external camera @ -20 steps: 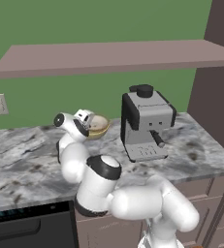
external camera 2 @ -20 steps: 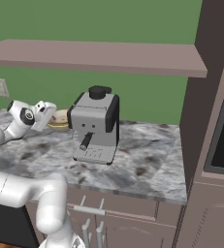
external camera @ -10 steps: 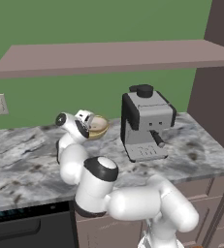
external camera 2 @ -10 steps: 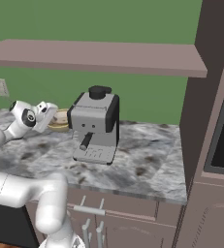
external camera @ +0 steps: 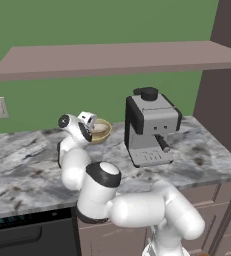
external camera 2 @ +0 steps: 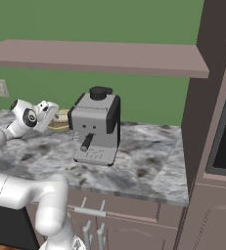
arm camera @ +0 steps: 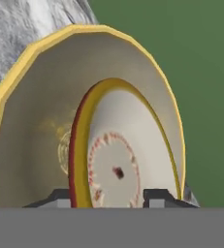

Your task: Pick up the bowls on the counter and stack them on top of one another in the open cabinet. Place the smaller bowl on top of the larger bowl.

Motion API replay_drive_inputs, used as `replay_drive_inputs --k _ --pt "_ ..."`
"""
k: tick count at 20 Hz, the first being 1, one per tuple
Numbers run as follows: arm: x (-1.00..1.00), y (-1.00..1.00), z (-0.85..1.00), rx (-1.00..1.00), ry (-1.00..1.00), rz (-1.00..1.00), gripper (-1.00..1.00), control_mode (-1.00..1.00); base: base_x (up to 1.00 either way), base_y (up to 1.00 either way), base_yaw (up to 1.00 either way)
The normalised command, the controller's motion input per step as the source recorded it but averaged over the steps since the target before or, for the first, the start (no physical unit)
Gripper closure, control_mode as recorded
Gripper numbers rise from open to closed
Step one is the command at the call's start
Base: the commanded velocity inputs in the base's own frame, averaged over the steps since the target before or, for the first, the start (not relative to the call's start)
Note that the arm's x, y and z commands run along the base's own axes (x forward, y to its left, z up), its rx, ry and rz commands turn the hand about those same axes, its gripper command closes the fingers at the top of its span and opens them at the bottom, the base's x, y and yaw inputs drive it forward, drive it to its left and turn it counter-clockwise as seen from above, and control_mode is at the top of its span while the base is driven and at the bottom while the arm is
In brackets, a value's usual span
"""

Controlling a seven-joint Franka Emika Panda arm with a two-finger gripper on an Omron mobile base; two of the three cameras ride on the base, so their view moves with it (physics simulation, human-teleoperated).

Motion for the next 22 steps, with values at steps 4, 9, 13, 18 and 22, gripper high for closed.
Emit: replay_drive_inputs --k 4,9,13,18,22 --pt "0.0 0.02 0.0 0.0 -0.01 0.01 -1.0 -1.0 0.0 0.0 0.0" --pt "0.0 0.07 0.04 0.0 -0.05 0.01 -1.0 -1.0 0.0 0.0 0.0" --pt "0.0 0.11 0.2 0.0 -0.09 0.02 -1.0 -1.0 0.0 0.0 0.0" --pt "0.0 0.06 0.28 0.0 -0.11 0.02 -1.0 -1.0 0.0 0.0 0.0" --pt "-0.05 0.0 0.19 0.0 -0.06 0.01 -1.0 -1.0 0.0 0.0 0.0"
